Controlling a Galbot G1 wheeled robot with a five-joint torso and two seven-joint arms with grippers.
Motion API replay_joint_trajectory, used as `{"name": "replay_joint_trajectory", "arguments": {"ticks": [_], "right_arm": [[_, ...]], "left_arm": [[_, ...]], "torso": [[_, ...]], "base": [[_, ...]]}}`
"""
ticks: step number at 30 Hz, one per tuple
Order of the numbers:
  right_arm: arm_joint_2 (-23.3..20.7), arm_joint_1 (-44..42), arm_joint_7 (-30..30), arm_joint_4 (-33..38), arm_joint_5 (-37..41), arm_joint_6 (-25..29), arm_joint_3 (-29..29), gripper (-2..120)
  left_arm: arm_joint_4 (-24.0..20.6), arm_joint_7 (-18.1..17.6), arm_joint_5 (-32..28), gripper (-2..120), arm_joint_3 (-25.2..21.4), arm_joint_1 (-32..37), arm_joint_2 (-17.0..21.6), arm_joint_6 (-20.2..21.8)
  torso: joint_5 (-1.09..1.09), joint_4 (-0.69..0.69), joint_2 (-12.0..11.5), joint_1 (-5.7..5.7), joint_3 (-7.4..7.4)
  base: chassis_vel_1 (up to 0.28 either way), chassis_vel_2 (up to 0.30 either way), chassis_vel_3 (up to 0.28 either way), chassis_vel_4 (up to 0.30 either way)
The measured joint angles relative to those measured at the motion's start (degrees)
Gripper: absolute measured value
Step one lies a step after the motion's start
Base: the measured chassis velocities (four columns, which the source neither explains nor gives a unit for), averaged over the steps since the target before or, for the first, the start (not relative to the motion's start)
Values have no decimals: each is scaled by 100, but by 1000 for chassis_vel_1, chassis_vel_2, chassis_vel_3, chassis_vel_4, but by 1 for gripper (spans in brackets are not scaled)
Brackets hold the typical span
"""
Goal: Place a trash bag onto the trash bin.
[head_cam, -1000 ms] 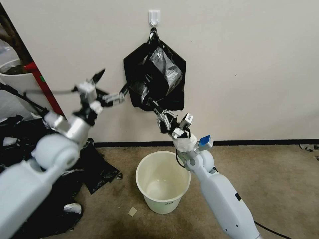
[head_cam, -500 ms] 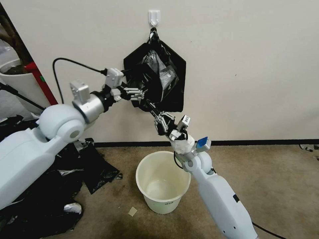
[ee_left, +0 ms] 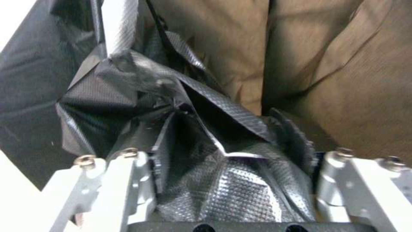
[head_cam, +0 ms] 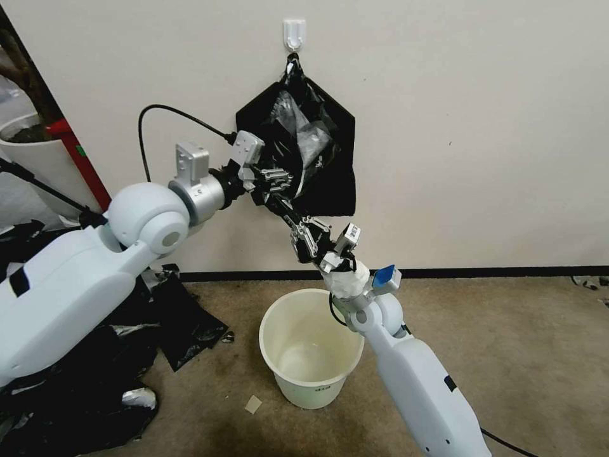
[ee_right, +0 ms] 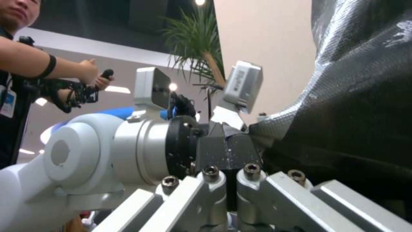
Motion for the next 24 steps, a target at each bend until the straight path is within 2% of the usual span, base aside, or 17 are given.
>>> {"name": "replay_joint_trajectory", "arguments": {"ticks": [1, 4, 6, 8, 11, 14, 15, 16, 18, 19, 21, 24], "right_arm": [[0, 0, 0, 0, 0, 0, 0, 0], [-7, -23, 0, 12, 1, 0, 4, 0], [-14, -31, 0, 14, 1, 0, 8, 0], [-25, -37, 6, 14, 2, 0, 19, 0], [-31, -37, 116, -20, -9, 11, 27, 0], [-37, -29, 474, -137, -32, 76, 26, 0], [-37, -29, 474, -137, -32, 76, 26, 0], [-41, -19, 592, -192, -36, 103, 25, 0], [-60, -2, 667, -264, -70, 140, 20, 0], [-60, -2, 667, -264, -70, 140, 20, 0], [-65, 5, 674, -276, -114, 156, -12, 0], [-59, 6, 674, -272, -153, 165, -48, 0]], "left_arm": [[0, 0, 0, 55, 0, 0, 0, 0], [-48, -147, -159, 40, -125, 75, -43, 70], [-72, -172, -211, 37, -199, 116, -53, 72], [-167, -221, -280, 25, -451, 292, -78, 20], [-286, -240, -283, 17, -731, 532, -82, -124], [-480, -250, -185, 5, -1113, 1029, -82, -493], [-480, -250, -185, 5, -1113, 1029, -82, -493], [-534, -220, -67, 0, -1231, 1246, -84, -706], [-569, -113, 150, 0, -1364, 1603, -115, -1218], [-569, -113, 150, 0, -1364, 1603, -115, -1218], [-531, -57, 413, 0, -1417, 1857, -201, -1662], [-461, -33, 604, 0, -1433, 2006, -292, -1914]], "torso": [[0, 0, 0, 0, 0], [0, 0, 0, 0, 0], [0, 0, 0, 0, 0], [0, 0, 0, 0, 0], [0, 0, 0, 0, 0], [0, 1, 0, 0, 0], [0, 1, 0, 0, 0], [-1, 1, 0, 0, 0], [-1, 2, 0, 0, 0], [-1, 2, 0, 0, 0], [-1, 0, 0, 0, -1], [-1, 1, 0, 0, 0]], "base": [[0, 0, 0, 0], [0, 0, 0, 0], [0, 0, 0, 0], [0, 0, 0, 0], [0, 0, 0, 0], [0, 0, 0, 0], [0, 0, 0, 0], [0, 0, 0, 0], [0, 0, 0, 0], [0, 0, 0, 0], [0, 0, 0, 0], [0, 0, 0, 0]]}}
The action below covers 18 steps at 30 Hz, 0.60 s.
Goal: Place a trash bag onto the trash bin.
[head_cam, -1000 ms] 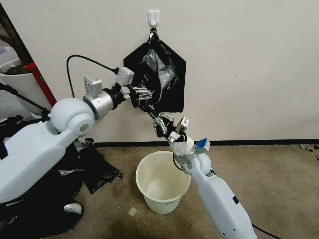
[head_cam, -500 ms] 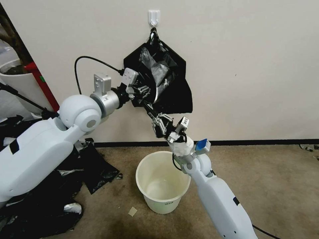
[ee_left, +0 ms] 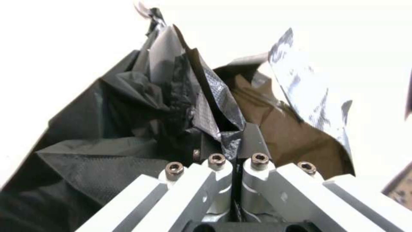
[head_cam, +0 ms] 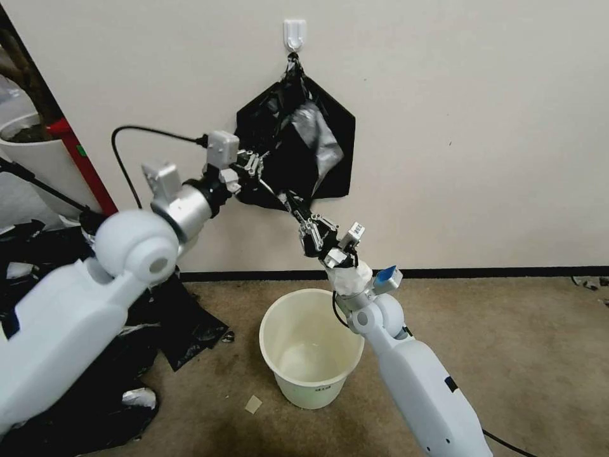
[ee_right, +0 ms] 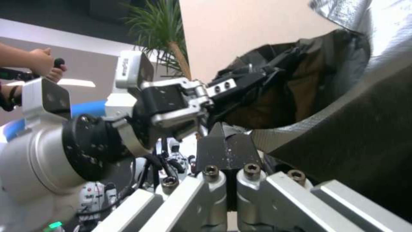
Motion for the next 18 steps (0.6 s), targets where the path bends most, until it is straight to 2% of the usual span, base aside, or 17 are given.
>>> {"name": "replay_joint_trajectory", "arguments": {"ticks": [4, 6, 8, 9, 12, 13, 16, 17, 18], "right_arm": [[-5, -47, 99, 101, -185, 52, -28, 0], [-54, -156, 404, 309, -466, 77, -43, 0], [-117, -297, 620, 587, -658, 81, -27, 10], [-117, -297, 620, 587, -658, 81, -27, 10], [-377, -593, 909, 1361, -618, 62, 203, 25], [-377, -593, 909, 1361, -618, 62, 203, 25], [-668, -644, 1672, 1873, -746, -120, 452, 40], [-668, -644, 1672, 1873, -746, -120, 452, 40], [-795, -637, 1990, 2041, -835, -216, 555, 45]], "left_arm": [[102, 7, 129, 0, -31, 78, -97, -171], [158, 7, 158, 0, -51, 88, -129, -214], [200, 11, 169, 0, -59, 89, -162, -232], [200, 11, 169, 0, -59, 89, -162, -232], [225, 22, 171, 0, -38, 68, -268, -238], [225, 22, 171, 0, -38, 68, -268, -238], [242, 26, 178, 0, -7, 31, -315, -232], [242, 26, 178, 0, -7, 31, -315, -232], [255, 26, 190, 0, 5, 22, -325, -225]], "torso": [[0, 0, 0, 0, 0], [1, 0, 0, 0, 0], [2, 0, 0, 0, 0], [2, 0, 0, 0, 0], [2, -1, 0, 0, 0], [2, -1, 0, 0, 0], [2, -1, 0, 0, 0], [2, -1, 0, 0, 0], [2, -1, 0, 0, 0]], "base": [[0, 0, 0, 0], [0, 0, 0, 0], [0, 0, 0, 0], [0, 0, 0, 0], [0, 0, 0, 0], [0, 0, 0, 0], [0, 0, 0, 0], [0, 0, 0, 0], [0, 0, 0, 0]]}}
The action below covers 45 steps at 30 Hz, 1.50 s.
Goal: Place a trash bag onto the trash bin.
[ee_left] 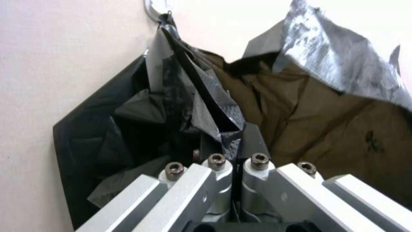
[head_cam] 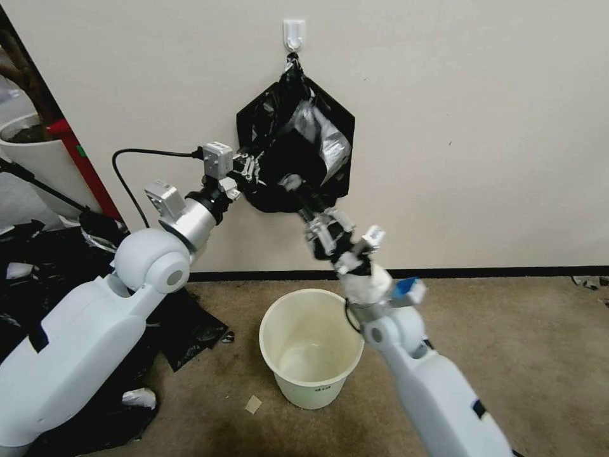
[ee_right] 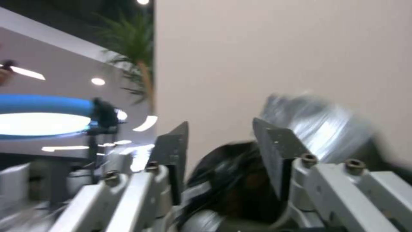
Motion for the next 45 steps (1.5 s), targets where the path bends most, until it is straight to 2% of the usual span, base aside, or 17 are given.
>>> {"name": "replay_joint_trajectory", "arguments": {"ticks": [2, 4, 5, 6, 8, 10, 15, 17, 25, 28, 32, 33, 35, 39, 40, 44, 45], "right_arm": [[-238, 47, 631, 237, -228, -257, 112, 53], [-261, 55, 683, 250, -251, -284, 114, 55], [-466, 165, 1049, 288, -441, -505, 87, 65], [-466, 165, 1049, 288, -441, -505, 87, 65], [-802, 491, 1460, 211, -766, -875, -163, 76], [-1103, 855, 1708, 99, -1002, -1279, -457, 84], [-1351, 1254, 2016, -43, -1414, -1857, -696, 97], [-1459, 1457, 2223, -115, -1829, -2291, -735, 100], [-1543, 1685, 2480, -163, -2036, -2764, -828, 100], [-1600, 1804, 2383, -177, -2097, -2959, -896, 98], [-1601, 2008, 2268, -263, -2145, -3099, -1040, 86], [-1577, 2055, 2257, -308, -2149, -3071, -1065, 80], [-1549, 2085, 2239, -344, -2150, -3022, -1082, 76], [-1464, 2104, 2139, -453, -2127, -2771, -1092, 56], [-1464, 2104, 2139, -453, -2127, -2771, -1092, 56], [-1432, 2037, 2151, -463, -1897, -2567, -1068, 39], [-1432, 2037, 2151, -463, -1897, -2567, -1068, 39]], "left_arm": [[27, 1, 17, 0, 23, -18, -18, 8], [30, 2, 19, 0, 28, -21, -21, 9], [46, 8, 24, 0, 51, -34, -36, 15], [46, 8, 24, 0, 51, -34, -36, 15], [76, 20, 40, 0, 83, -73, -82, 25], [109, 23, 51, 0, 123, -120, -146, 38], [131, 27, 54, 0, 150, -147, -197, 48], [135, 32, 49, 0, 150, -146, -222, 50], [120, 35, 31, 0, 136, -129, -268, 53], [96, 35, 19, 0, 127, -128, -271, 56], [55, 35, 9, 0, 90, -95, -269, 58], [39, 35, 8, 0, 76, -69, -267, 59], [27, 35, 8, 0, 60, -44, -267, 60], [-15, 28, 8, 0, -31, 71, -265, 60], [-15, 28, 8, 0, -31, 71, -265, 60], [-44, 18, 11, 0, -104, 163, -283, 59], [-44, 18, 11, 0, -104, 163, -283, 59]], "torso": [[0, -1, 0, 0, 0], [0, 0, 0, 0, 0], [0, -1, 0, 0, 0], [0, -1, 0, 0, 0], [0, 0, 0, 0, 0], [0, 1, 0, 0, 0], [-1, 1, 0, 0, 1], [-1, 1, 0, 0, 1], [-1, 1, 0, 0, 1], [-1, 0, 0, 0, 1], [-1, 0, 0, 0, 1], [-2, 1, 0, 0, 1], [-2, 0, 0, 0, 1], [-2, 1, 0, 0, 1], [-2, 1, 0, 0, 1], [-1, 1, 0, 0, 1], [-1, 1, 0, 0, 1]], "base": [[0, 0, 0, 0], [0, 0, 0, 0], [0, 0, 0, 0], [0, 0, 0, 0], [0, 0, 0, 0], [0, 0, 0, 0], [0, 0, 0, 0], [0, 0, 0, 0], [0, 0, 0, 0], [0, 0, 0, 0], [0, 0, 0, 0], [0, 0, 0, 0], [0, 0, 0, 0], [0, 0, 0, 0], [0, 0, 0, 0], [0, 0, 0, 0], [0, 0, 0, 0]]}}
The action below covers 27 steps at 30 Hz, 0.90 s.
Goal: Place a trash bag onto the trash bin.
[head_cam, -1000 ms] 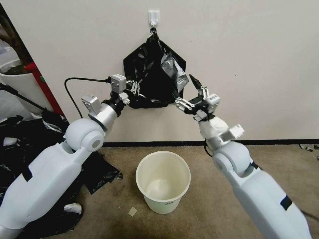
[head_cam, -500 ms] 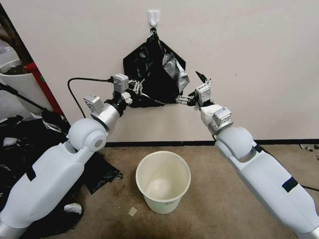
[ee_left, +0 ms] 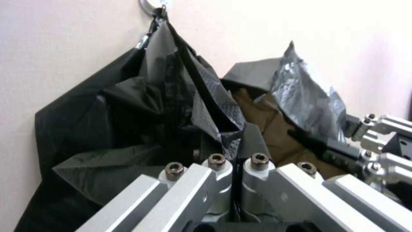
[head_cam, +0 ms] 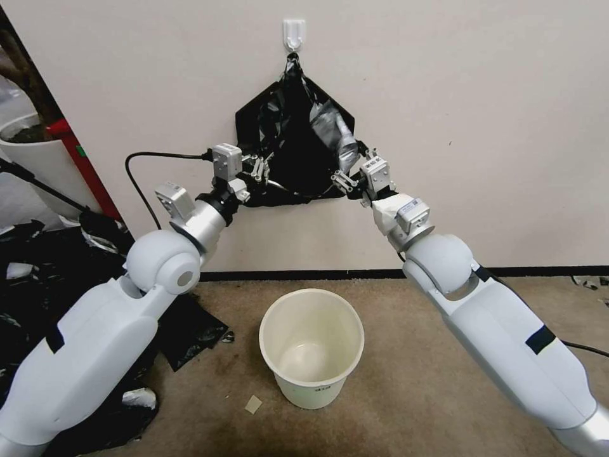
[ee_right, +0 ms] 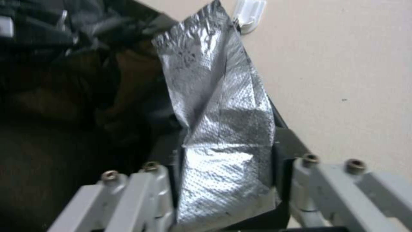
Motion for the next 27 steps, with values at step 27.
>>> {"name": "replay_joint_trajectory", "arguments": {"ticks": [27], "right_arm": [[-117, -2657, 657, 2214, 1379, -237, 629, 0]], "left_arm": [[-997, -25, 1423, 0, -972, 1900, 113, -14]], "torso": [[-1, 1, 0, 0, -1]], "base": [[0, 0, 0, 0]]}}
